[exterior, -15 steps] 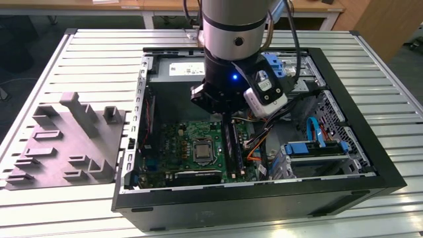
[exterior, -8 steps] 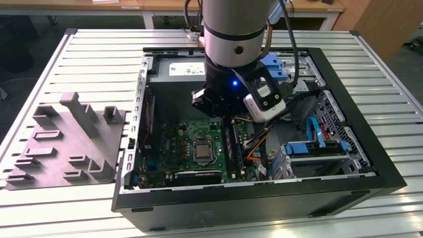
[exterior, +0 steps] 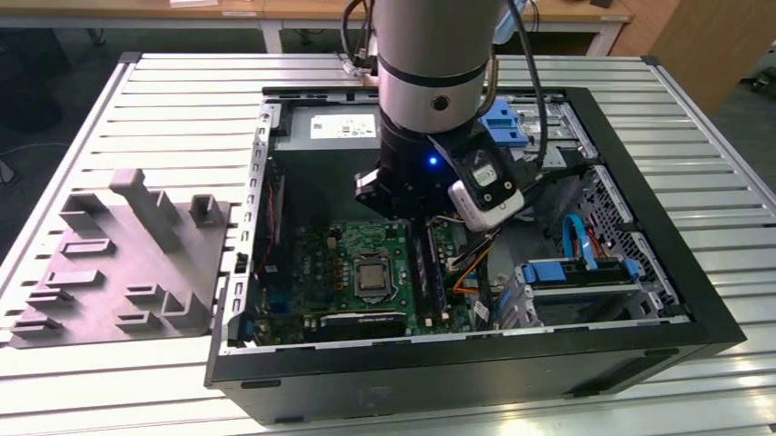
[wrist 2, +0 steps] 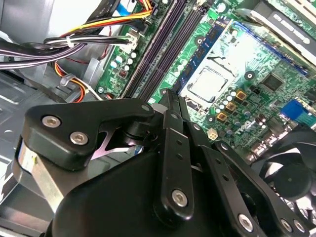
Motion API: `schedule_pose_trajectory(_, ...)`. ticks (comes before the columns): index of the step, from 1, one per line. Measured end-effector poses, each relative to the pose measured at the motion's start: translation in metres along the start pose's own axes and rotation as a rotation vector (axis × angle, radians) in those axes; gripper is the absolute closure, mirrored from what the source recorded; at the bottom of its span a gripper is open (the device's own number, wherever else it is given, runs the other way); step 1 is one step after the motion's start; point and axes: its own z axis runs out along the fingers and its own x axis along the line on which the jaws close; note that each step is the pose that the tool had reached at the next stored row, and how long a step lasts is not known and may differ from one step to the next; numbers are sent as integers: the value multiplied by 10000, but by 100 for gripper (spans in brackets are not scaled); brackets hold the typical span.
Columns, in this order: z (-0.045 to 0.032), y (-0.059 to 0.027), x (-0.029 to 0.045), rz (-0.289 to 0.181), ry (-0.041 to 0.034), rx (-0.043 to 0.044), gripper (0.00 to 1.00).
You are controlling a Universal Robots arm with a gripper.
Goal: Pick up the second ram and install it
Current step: 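Insert the second ram into the second slot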
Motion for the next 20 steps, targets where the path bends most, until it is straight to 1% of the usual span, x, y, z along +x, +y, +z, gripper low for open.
schedule_pose_trajectory(7, 91, -7, -61, 44, -1, -11, 88)
schedule_pose_trajectory(16, 248, -14, -65, 119, -5, -32, 88)
schedule_pose_trajectory(20, 305, -16, -63, 130, -6, -43, 88)
